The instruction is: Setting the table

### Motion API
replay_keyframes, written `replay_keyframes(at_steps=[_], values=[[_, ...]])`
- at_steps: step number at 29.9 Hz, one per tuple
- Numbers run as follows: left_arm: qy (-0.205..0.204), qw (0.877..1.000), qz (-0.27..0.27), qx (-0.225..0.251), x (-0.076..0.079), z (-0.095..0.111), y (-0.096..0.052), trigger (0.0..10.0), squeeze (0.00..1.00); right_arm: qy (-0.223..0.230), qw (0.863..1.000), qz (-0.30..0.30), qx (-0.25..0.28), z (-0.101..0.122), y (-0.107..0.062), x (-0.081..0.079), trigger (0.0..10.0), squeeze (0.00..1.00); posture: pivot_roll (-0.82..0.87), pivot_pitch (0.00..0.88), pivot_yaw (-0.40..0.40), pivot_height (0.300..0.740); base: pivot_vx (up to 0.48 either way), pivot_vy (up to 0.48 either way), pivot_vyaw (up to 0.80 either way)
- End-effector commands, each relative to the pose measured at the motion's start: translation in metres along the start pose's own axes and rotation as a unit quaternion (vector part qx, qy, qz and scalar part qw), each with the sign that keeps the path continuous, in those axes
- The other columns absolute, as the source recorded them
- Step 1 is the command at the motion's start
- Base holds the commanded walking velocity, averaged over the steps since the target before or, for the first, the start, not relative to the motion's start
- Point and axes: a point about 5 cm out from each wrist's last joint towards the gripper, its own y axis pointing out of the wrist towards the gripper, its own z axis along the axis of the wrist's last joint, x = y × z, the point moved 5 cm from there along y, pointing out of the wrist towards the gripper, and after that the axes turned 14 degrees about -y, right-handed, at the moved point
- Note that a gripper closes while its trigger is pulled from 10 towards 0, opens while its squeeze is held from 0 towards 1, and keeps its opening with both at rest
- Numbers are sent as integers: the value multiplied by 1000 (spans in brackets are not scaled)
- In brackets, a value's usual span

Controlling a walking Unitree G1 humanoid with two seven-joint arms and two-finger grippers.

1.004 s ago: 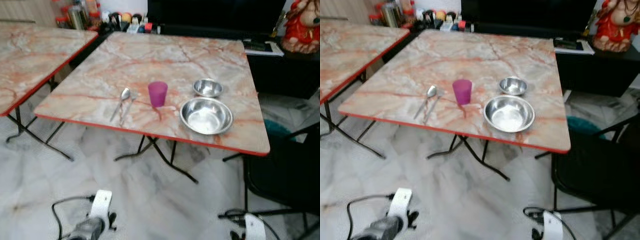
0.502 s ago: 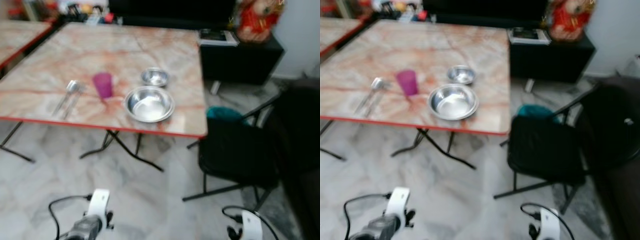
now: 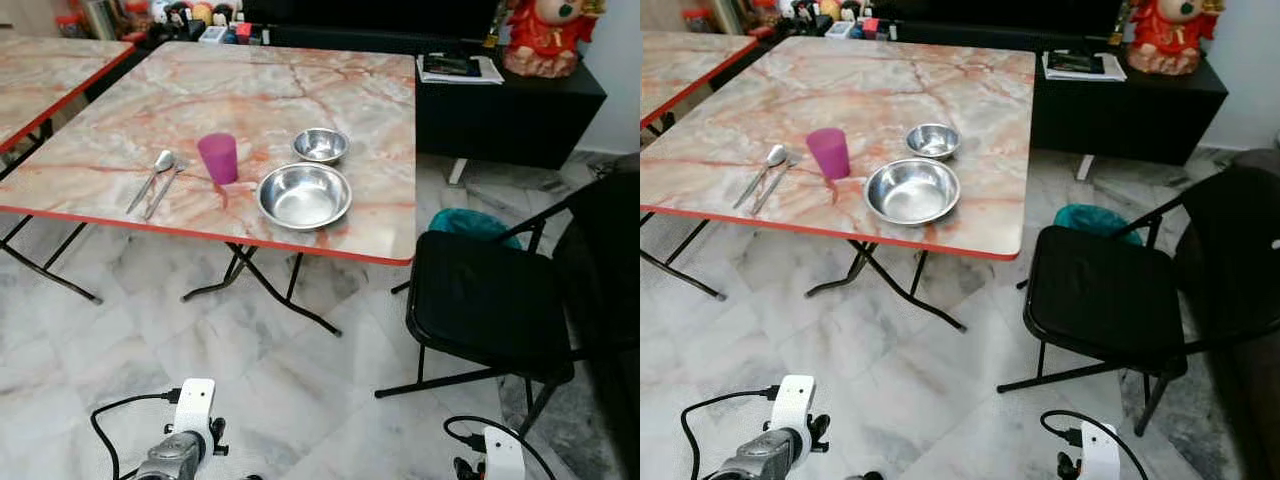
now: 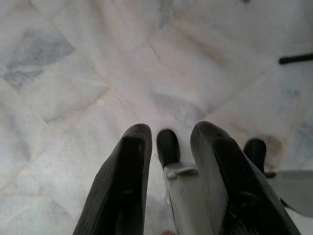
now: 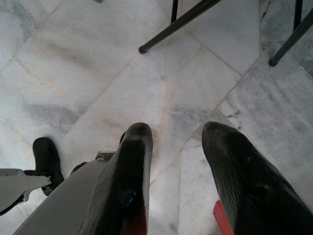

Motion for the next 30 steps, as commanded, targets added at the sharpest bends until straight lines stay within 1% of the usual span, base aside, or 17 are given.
replay_keyframes(at_steps=[1,3,7,12,13,14,15,17,18,23,24,25,27,28,29,30], values=[[-22,999,28,32,-9,3,-2,10000,0,11,1000,-2,-3,-4,-1,-1,10000,0,-44,117,-23,740,0,0,0],[-27,997,41,55,-11,8,-3,10000,0,10,1000,-1,-3,-4,-1,-1,10000,0,-44,117,-23,740,0,0,0],[-30,996,48,64,-12,10,-4,10000,0,9,1000,-1,-3,-4,-1,-1,10000,0,-35,118,-25,740,0,0,0],[-39,988,81,124,-18,22,-9,10000,0,8,1000,0,0,-3,-1,0,10000,0,-27,121,-27,740,0,0,0],[-44,985,90,142,-20,25,-10,10000,0,11,1000,-1,3,-2,-1,0,10000,0,-29,121,-28,740,0,0,0],[-44,985,90,142,-20,25,-10,10000,0,11,1000,-1,3,-2,-1,0,10000,0,-29,121,-28,740,0,0,0],[-54,968,87,231,-31,35,-29,10000,0,11,1000,-1,4,-2,-1,0,10000,0,-26,122,-31,740,0,0,0],[-42,945,86,312,-36,57,-51,10000,0,11,1000,-1,4,-2,-1,0,10000,0,-26,122,-31,740,0,0,0],[-35,937,87,337,-36,69,-58,10000,0,11,1000,-1,4,-2,-1,0,10000,0,-26,122,-31,740,0,0,0],[-30,909,91,407,-36,106,-78,10000,0,6,1000,2,3,-2,-1,0,10000,0,-17,124,-35,740,0,0,0],[-29,899,91,427,-36,118,-85,10000,0,5,1000,3,3,-1,-1,0,10000,0,-12,124,-38,740,0,0,0],[-27,892,82,443,-31,128,-90,10000,0,6,1000,2,4,-1,-1,0,10000,0,-8,124,-39,740,0,0,0],[-22,890,70,449,-26,135,-94,10000,0,8,1000,-1,5,-1,-1,1,10000,0,-7,123,-40,740,0,0,0],[-13,890,48,453,-18,143,-95,10000,0,11,1000,-3,6,-1,-1,1,10000,0,-7,123,-40,740,0,0,0],[-9,890,37,455,-13,147,-96,10000,0,12,1000,-3,7,0,-1,1,10000,0,-7,123,-40,740,0,0,0],[-1,888,16,459,-3,157,-97,10000,0,13,1000,-4,7,0,-1,1,10000,0,-9,121,-39,740,0,0,0]])
